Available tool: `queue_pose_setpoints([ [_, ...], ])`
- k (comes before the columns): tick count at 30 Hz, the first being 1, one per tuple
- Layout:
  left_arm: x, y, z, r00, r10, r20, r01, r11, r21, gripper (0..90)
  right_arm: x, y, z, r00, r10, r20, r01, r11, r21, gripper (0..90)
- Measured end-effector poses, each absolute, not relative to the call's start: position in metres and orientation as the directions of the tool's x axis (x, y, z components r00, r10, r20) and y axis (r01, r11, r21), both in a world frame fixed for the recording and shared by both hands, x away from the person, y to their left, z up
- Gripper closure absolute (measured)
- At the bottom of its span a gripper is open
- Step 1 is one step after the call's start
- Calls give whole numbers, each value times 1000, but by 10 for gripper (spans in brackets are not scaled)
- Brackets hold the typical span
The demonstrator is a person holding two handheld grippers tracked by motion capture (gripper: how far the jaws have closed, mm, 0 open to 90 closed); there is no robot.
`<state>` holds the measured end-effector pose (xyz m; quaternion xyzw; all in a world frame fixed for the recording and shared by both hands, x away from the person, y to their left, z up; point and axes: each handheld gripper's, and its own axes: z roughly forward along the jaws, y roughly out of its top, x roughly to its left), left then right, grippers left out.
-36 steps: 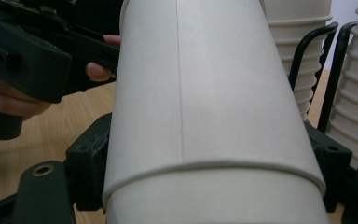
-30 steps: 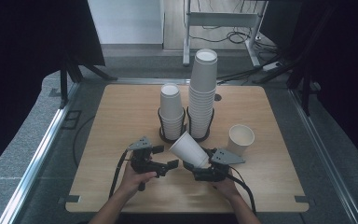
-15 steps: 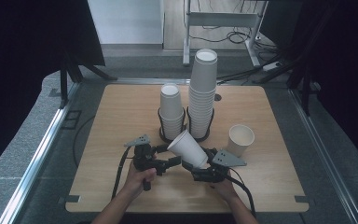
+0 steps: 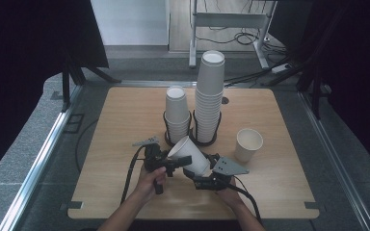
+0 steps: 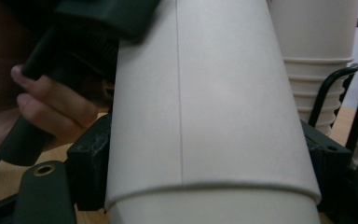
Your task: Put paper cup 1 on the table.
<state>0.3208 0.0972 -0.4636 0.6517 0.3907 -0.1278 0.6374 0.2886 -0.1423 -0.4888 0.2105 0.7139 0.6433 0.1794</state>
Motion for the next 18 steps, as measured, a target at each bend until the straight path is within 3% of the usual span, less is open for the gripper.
queue_pose_setpoints([
  [7,321,96,-466,670,343,-658,665,115,738,88,288,-136,-492,-849,528,-6,66,116,991,216],
  [18,319,95,-467,689,380,-617,634,94,767,118,291,-136,-494,-854,520,-5,84,147,985,197],
])
